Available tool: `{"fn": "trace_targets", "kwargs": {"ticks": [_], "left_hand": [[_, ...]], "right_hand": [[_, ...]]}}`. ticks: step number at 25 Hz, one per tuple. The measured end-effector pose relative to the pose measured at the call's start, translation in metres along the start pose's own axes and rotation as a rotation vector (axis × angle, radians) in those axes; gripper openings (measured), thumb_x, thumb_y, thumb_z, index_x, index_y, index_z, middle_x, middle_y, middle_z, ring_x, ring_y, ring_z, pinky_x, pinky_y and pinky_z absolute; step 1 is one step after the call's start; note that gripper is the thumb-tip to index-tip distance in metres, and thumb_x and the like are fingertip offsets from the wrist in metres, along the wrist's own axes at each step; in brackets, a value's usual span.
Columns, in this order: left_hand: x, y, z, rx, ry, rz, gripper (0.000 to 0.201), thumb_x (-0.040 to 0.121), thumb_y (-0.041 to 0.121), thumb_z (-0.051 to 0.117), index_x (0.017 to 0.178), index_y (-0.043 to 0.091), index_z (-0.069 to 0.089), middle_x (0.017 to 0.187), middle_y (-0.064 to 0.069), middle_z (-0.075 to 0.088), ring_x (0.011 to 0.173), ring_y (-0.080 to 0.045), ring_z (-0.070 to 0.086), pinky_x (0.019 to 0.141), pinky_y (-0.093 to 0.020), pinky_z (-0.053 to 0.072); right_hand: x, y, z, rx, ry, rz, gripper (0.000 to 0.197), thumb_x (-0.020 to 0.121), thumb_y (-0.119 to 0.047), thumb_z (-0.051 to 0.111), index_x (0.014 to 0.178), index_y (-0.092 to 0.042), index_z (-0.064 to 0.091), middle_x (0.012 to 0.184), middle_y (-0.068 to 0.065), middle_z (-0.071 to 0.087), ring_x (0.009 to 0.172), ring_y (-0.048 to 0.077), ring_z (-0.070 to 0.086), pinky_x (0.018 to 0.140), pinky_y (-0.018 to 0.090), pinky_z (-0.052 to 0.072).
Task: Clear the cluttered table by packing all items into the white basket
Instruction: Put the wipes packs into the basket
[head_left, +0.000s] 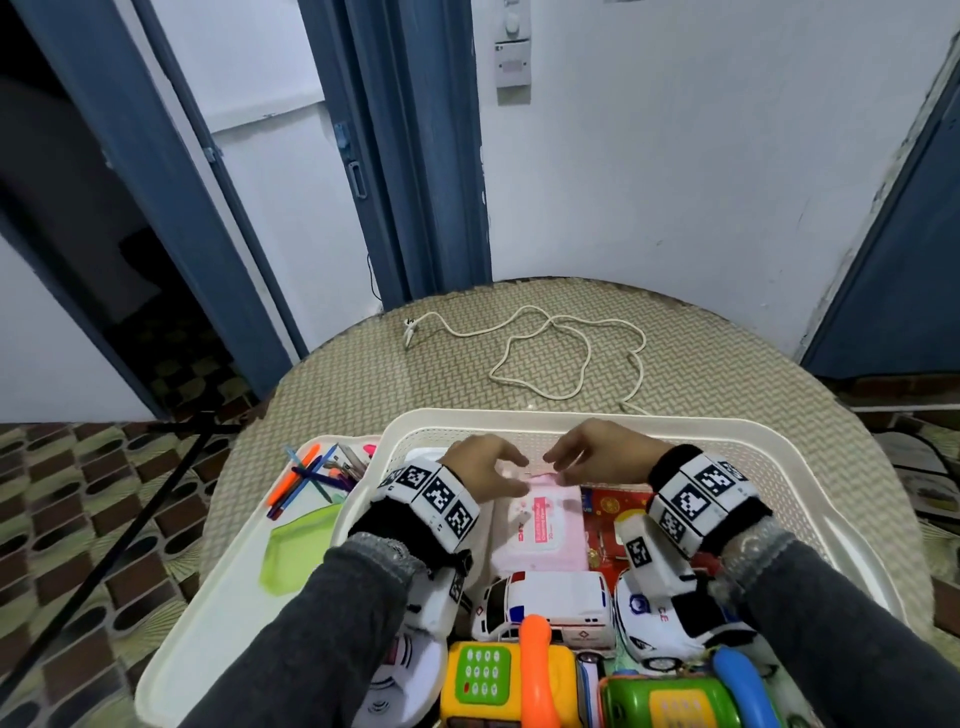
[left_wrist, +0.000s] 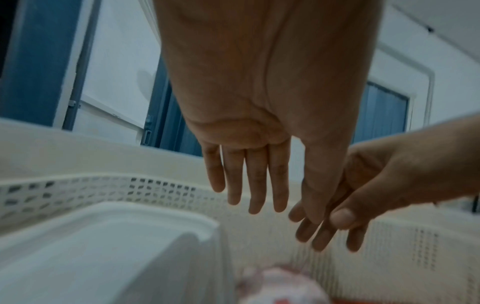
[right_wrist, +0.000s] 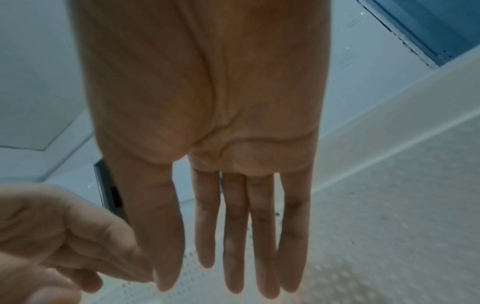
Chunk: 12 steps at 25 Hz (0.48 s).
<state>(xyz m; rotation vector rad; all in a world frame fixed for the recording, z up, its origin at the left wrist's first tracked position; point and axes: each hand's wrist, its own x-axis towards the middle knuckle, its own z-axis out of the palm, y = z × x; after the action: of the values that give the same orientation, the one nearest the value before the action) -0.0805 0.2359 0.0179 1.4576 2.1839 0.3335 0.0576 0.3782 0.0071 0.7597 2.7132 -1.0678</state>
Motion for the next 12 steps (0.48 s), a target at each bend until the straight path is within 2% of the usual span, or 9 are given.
{"fn": "trace_targets", "kwargs": {"ticks": [2,4,5,8,10,12], "left_hand": [[-0.013,0.003,-0.021,-0.148,0.060,0.049,0.040,0.084,0.025,0.070,0.122,0.016,0.062,0.122,-0.002,0.063,0.114,-0.014,0.056,0.096,-0.021,0.040],[-0.029,0.007,-0.043,-0.238,0.159,0.099,0.032,0.086,0.017,0.069,0.116,0.011,0.064,0.107,-0.006,0.068,0.096,-0.012,0.061,0.087,-0.022,0.046],[-0.039,0.004,-0.053,-0.268,0.217,0.116,0.028,0.086,0.015,0.068,0.114,0.011,0.064,0.099,-0.004,0.069,0.088,-0.010,0.061,0.082,-0.019,0.047],[-0.070,-0.018,-0.077,-0.342,0.357,0.109,0.022,0.085,0.010,0.068,0.107,0.013,0.065,0.084,0.004,0.065,0.072,-0.002,0.058,0.069,-0.010,0.046],[-0.091,-0.043,-0.090,-0.374,0.433,0.092,0.021,0.084,0.009,0.069,0.105,0.014,0.066,0.081,0.007,0.065,0.070,0.002,0.058,0.067,-0.012,0.047],[-0.112,-0.068,-0.100,-0.364,0.490,0.083,0.019,0.085,0.010,0.069,0.102,0.016,0.066,0.081,0.008,0.066,0.067,0.007,0.058,0.066,-0.006,0.045]], "right_hand": [[-0.003,-0.016,-0.008,0.028,0.063,-0.065,0.030,0.084,-0.017,0.071,0.113,-0.017,0.067,0.103,-0.002,0.069,0.097,0.009,0.063,0.086,0.016,0.048],[-0.005,-0.037,-0.016,0.046,0.136,-0.132,0.026,0.084,-0.015,0.071,0.110,-0.017,0.069,0.097,-0.003,0.070,0.087,0.005,0.062,0.069,0.005,0.045],[-0.005,-0.050,-0.017,0.064,0.164,-0.160,0.025,0.083,-0.014,0.071,0.108,-0.017,0.070,0.094,-0.002,0.070,0.082,0.005,0.062,0.063,0.005,0.045],[-0.001,-0.093,-0.013,0.095,0.192,-0.243,0.023,0.084,-0.011,0.070,0.107,-0.013,0.070,0.090,0.001,0.071,0.069,0.004,0.061,0.060,0.015,0.050],[0.001,-0.124,-0.003,0.102,0.192,-0.281,0.023,0.085,-0.009,0.069,0.107,-0.010,0.070,0.089,0.004,0.072,0.069,0.007,0.061,0.064,0.023,0.053],[0.003,-0.154,0.007,0.137,0.200,-0.302,0.022,0.086,-0.007,0.067,0.108,-0.009,0.069,0.086,0.005,0.071,0.072,0.011,0.061,0.065,0.027,0.053]]}}
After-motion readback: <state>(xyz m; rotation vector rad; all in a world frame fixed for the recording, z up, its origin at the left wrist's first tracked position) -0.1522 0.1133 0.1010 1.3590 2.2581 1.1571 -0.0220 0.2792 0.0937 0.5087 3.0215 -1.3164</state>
